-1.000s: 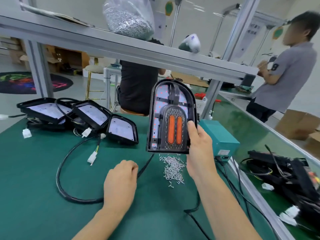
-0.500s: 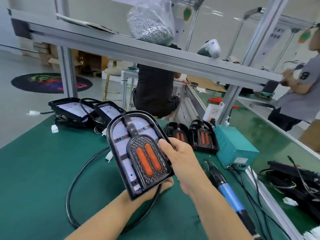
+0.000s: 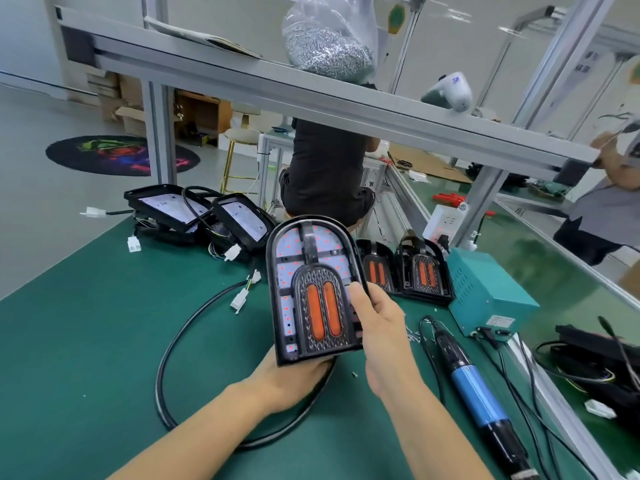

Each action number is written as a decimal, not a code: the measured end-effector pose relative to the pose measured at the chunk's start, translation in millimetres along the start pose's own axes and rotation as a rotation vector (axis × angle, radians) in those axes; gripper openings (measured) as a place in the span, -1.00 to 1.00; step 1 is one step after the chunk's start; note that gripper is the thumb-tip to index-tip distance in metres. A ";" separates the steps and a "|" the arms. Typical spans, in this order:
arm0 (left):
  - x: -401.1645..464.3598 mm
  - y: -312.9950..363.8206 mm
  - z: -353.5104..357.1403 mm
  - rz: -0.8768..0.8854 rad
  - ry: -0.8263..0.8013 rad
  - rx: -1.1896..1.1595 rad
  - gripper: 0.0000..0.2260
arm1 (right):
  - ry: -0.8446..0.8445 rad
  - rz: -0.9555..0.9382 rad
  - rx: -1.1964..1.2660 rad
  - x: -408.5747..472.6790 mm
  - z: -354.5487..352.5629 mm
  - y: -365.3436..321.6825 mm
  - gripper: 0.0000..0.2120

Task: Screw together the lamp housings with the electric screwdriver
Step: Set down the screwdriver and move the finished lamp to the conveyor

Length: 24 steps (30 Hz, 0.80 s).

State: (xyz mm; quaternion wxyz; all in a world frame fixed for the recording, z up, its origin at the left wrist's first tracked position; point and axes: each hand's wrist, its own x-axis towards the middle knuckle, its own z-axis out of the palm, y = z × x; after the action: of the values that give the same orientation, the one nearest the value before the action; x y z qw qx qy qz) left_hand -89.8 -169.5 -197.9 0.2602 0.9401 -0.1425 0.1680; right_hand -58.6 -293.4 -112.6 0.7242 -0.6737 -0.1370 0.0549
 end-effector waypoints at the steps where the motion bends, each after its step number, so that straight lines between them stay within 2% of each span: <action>1: -2.3 0.4 -3.7 -0.047 0.064 -0.123 -0.62 | 0.008 0.003 0.012 -1.1 -1.8 0.5 -0.84; 3: -7.4 -2.4 -15.6 -0.166 0.137 -0.232 -0.67 | 0.014 0.012 0.022 -3.1 -7.1 1.8 -0.83; 4: -9.5 -4.6 -24.1 -0.195 0.166 -0.215 -0.75 | 0.017 0.018 0.030 -4.2 -9.6 1.2 -0.79; 6: -11.1 -16.4 -40.9 -0.240 0.200 -0.021 -0.84 | 0.017 0.029 0.035 -5.2 -16.7 0.0 -0.64; 8: -11.3 -35.4 -61.0 -0.370 0.295 0.196 -0.84 | 0.027 0.041 0.029 -6.0 -20.5 -4.0 -0.69; 10: -17.1 -55.9 -77.2 -0.622 0.308 0.317 -0.71 | 0.051 0.052 0.031 -7.1 -24.4 -6.3 -0.81; 13: -32.8 -79.4 -90.2 -0.890 0.151 0.385 -0.53 | 0.060 0.064 0.044 -11.2 -28.0 -7.2 -0.79; 15: -41.7 -84.3 -89.9 -0.927 0.117 0.410 -0.61 | 0.057 0.084 0.043 -12.8 -28.5 -5.6 -0.77; 18: -45.4 -83.5 -87.9 -0.907 0.191 0.361 -0.81 | 0.089 0.101 0.054 -13.7 -28.2 -3.5 -0.63; 22: -48.1 -75.7 -92.0 -0.898 0.320 0.243 -0.87 | 0.074 0.118 0.044 -15.0 -27.4 -6.5 -0.65; 24: -52.9 -71.3 -94.8 -0.909 0.396 0.238 -0.87 | 0.078 0.122 0.046 -15.3 -28.8 -6.4 -0.73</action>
State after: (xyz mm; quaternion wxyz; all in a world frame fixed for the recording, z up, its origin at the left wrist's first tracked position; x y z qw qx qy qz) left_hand -135.2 -50.4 -173.4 0.2201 0.8804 0.3529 0.2279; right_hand -66.1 -325.6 -109.8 0.7397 -0.6654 -0.0661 0.0756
